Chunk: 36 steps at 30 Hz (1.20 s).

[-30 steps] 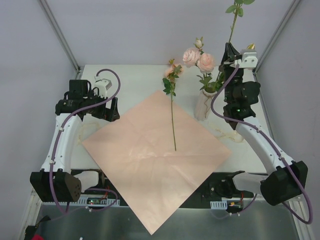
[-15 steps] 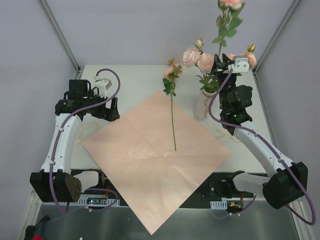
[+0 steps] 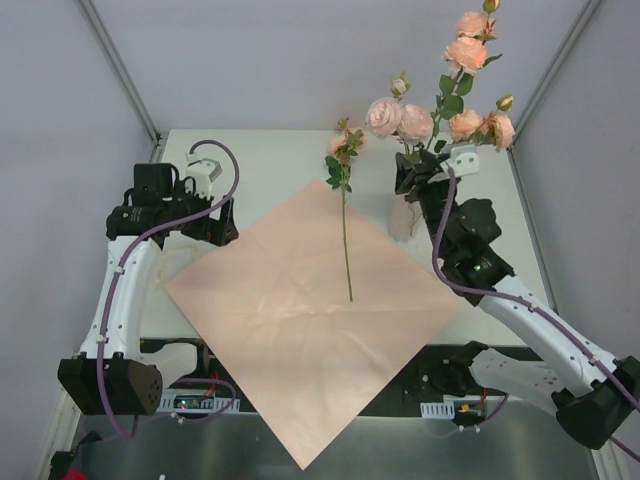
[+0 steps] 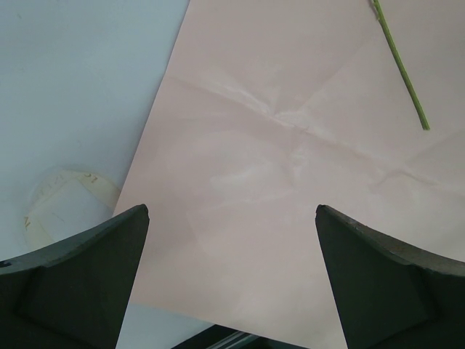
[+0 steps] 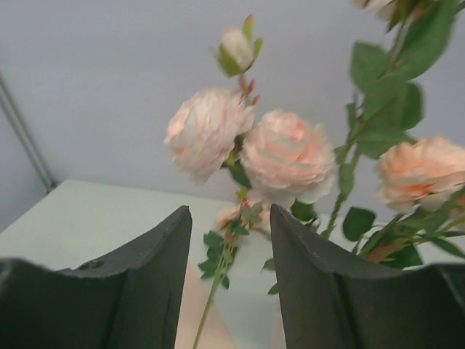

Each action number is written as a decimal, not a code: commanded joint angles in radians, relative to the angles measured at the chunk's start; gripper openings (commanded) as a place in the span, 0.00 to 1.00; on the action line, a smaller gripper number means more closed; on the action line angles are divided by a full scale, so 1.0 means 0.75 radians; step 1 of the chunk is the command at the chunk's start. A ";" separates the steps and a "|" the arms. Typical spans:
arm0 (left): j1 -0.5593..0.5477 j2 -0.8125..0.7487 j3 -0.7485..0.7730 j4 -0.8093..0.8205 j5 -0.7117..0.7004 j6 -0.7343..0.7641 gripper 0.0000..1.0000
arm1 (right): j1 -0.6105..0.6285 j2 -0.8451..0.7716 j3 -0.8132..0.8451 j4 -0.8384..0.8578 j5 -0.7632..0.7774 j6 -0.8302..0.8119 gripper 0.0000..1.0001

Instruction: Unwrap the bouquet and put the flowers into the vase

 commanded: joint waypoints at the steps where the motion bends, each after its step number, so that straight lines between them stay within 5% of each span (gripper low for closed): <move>1: 0.014 -0.032 -0.017 0.022 0.029 0.023 0.99 | 0.180 0.082 0.039 -0.244 0.106 0.007 0.51; 5: 0.014 -0.038 -0.019 0.024 0.023 0.025 0.99 | 0.287 0.260 0.109 -0.363 0.126 0.034 0.56; 9: 0.014 -0.064 -0.044 0.063 -0.014 0.011 0.99 | 0.253 0.552 0.230 -0.519 -0.031 0.374 0.93; 11: 0.014 -0.073 -0.058 0.080 -0.020 0.001 0.99 | 0.193 0.665 0.338 -0.649 -0.125 0.563 1.00; 18: 0.014 -0.087 -0.077 0.084 -0.040 0.021 0.99 | 0.175 1.196 0.857 -1.218 -0.029 0.496 0.83; 28: 0.012 -0.064 -0.081 0.094 -0.057 0.019 0.99 | 0.128 1.410 0.968 -1.302 -0.047 0.498 0.81; 36: 0.014 -0.048 -0.095 0.100 -0.032 0.039 0.99 | 0.064 1.528 1.029 -1.335 -0.133 0.508 0.64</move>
